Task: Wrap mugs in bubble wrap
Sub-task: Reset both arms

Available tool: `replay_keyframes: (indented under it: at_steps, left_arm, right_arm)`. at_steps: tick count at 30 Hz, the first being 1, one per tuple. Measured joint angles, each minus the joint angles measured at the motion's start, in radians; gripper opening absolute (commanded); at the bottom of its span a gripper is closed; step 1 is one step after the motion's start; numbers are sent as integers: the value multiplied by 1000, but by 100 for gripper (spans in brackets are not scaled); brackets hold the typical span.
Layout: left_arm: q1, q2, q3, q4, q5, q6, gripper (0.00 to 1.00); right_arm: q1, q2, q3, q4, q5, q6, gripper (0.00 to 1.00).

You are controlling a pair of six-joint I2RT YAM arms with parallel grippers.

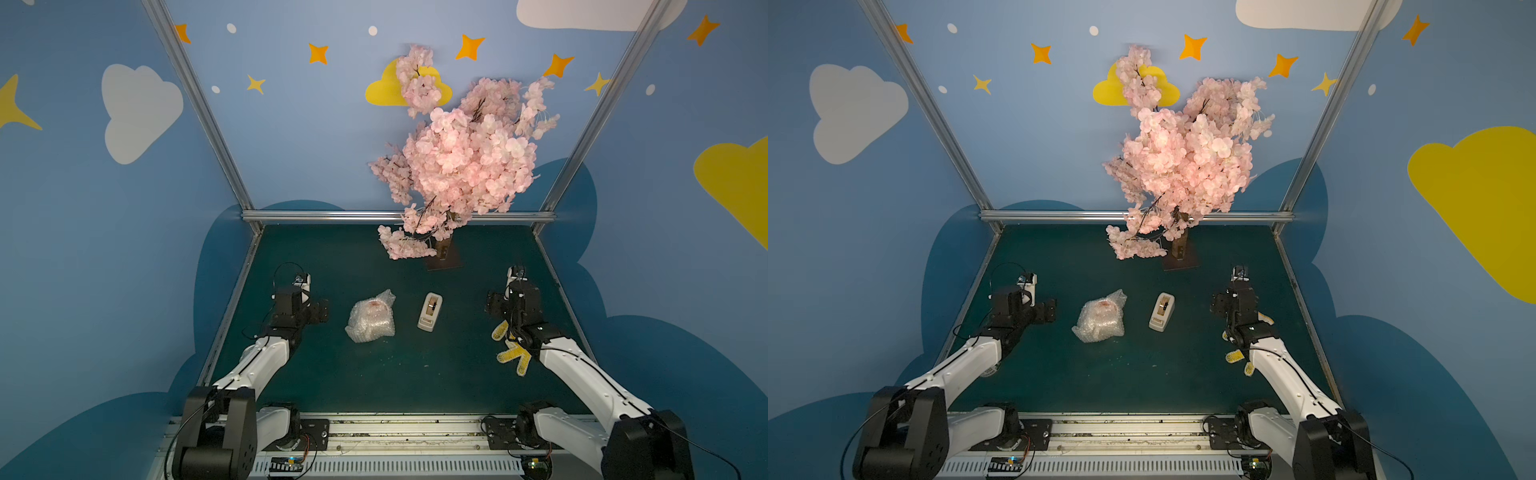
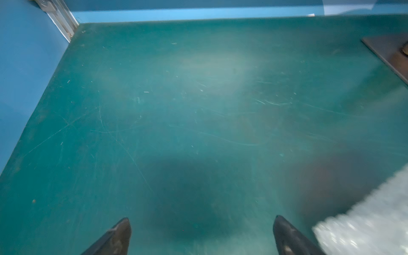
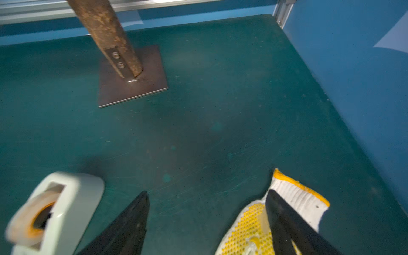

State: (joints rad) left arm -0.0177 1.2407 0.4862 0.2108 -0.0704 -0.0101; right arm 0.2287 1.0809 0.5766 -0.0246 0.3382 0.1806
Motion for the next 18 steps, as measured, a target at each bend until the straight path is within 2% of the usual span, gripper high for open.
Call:
replay_keyframes:
  at_steps: [5,10,13,18]
  left_arm:
    - [11,154,-6,184,20,5,100]
    - [11,222,-29,356,38,14,100]
    - [15,277,-53,454,43,13,100]
    - [38,300,-77,517,55,5,100]
  right_arm:
    - [-79,47,-95,163,6,-90,89]
    - [-144,127,-106,252,-42,-129,89]
    - [-154,189,-110,339,-87,-138,89]
    - [-155,264,-120,472,-163,-163,89]
